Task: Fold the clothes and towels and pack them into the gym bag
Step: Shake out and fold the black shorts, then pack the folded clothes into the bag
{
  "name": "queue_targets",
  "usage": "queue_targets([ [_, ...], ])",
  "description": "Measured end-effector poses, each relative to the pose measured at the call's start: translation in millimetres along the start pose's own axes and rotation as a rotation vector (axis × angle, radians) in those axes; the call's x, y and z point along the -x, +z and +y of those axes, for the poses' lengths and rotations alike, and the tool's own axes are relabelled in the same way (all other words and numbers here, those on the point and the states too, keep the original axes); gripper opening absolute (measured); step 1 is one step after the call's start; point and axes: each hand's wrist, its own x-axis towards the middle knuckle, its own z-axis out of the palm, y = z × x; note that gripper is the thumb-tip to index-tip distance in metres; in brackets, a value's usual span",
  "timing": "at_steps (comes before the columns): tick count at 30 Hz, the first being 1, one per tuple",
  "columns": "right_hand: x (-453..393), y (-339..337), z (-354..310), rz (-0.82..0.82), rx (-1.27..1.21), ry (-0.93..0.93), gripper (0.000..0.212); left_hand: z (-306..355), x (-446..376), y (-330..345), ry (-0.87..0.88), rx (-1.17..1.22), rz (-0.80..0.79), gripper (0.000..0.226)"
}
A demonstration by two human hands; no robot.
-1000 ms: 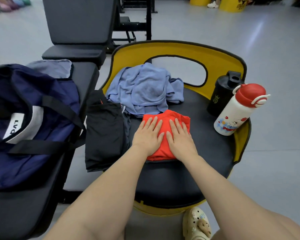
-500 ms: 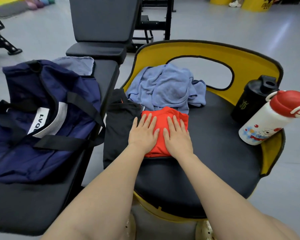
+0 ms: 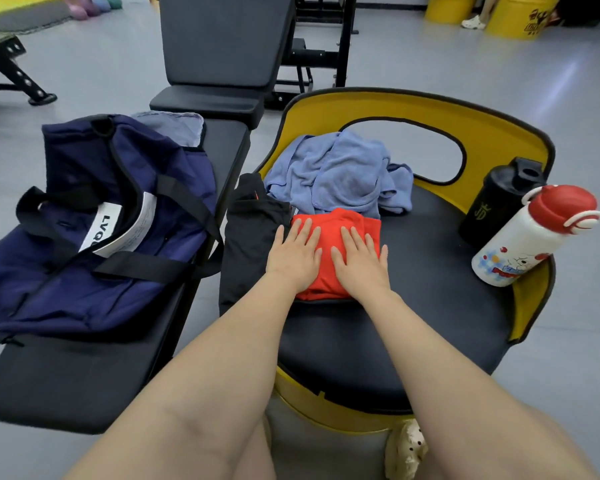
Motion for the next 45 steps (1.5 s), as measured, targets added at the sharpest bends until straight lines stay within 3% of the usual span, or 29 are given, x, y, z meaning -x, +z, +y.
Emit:
queue_targets([
  [7,33,-31,-18,0.092,-0.062,-0.063,0.061,-17,39,-45,-0.021,-0.062,0.066,0.057],
  [17,80,-114,-66,0.132,-0.041,-0.193,0.061,-52,115,-126,-0.042,-0.043,0.31,0.056],
  [32,128,-192,-158,0.154,-0.095,-0.455,0.061,-120,227,-222,-0.276,-0.086,0.402,0.055],
  [45,153,-190,-251,0.155,-0.041,-0.584,0.061,-201,289,-240,-0.417,-0.078,0.38,0.054],
])
